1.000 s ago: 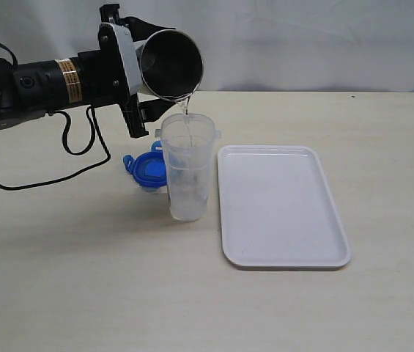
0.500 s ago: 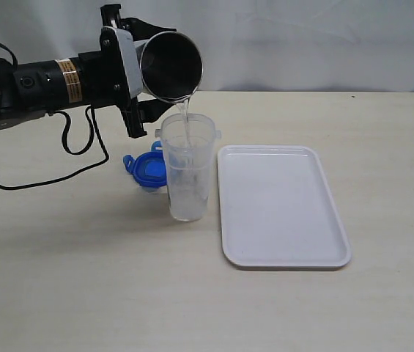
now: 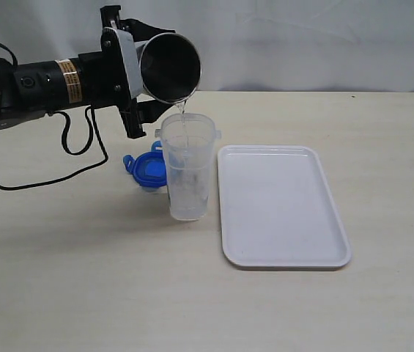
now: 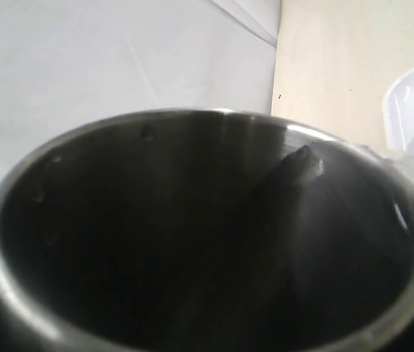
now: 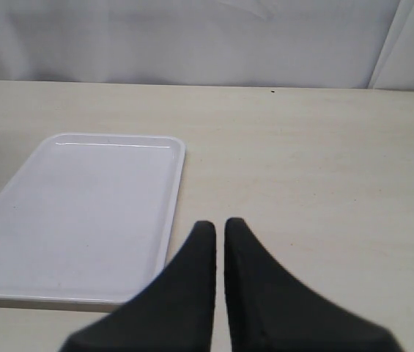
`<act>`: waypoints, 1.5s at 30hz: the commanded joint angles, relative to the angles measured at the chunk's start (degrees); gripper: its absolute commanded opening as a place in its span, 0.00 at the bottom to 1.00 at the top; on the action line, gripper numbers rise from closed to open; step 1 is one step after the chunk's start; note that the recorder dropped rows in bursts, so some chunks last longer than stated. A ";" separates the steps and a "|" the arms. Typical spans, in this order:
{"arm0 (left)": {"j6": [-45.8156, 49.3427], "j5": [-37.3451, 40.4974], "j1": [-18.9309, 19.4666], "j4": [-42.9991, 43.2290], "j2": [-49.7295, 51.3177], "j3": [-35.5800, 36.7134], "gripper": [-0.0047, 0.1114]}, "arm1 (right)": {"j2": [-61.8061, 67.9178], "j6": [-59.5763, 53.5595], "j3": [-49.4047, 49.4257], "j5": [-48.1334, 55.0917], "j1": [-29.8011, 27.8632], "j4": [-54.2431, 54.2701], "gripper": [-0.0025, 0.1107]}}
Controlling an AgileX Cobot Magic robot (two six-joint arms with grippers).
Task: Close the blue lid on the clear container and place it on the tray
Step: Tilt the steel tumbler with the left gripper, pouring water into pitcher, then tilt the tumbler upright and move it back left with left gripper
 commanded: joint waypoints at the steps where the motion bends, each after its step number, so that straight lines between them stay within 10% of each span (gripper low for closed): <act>1: -2.24 -2.58 -0.02 -2.00 -1.37 -1.04 0.04 | -0.33 0.00 0.18 0.04 -0.02 -0.02 0.06; 19: -28.99 3.70 -0.02 -3.43 -1.37 -1.04 0.04 | -0.33 0.00 0.18 0.04 -0.02 -0.02 0.06; 34: -34.71 6.60 0.24 -33.07 2.62 -1.32 0.04 | -0.33 0.00 0.18 0.04 -0.02 -0.02 0.06; 45: -46.44 5.97 7.59 -27.88 13.32 -14.70 0.04 | -0.33 0.00 0.18 0.04 -0.02 -0.02 0.06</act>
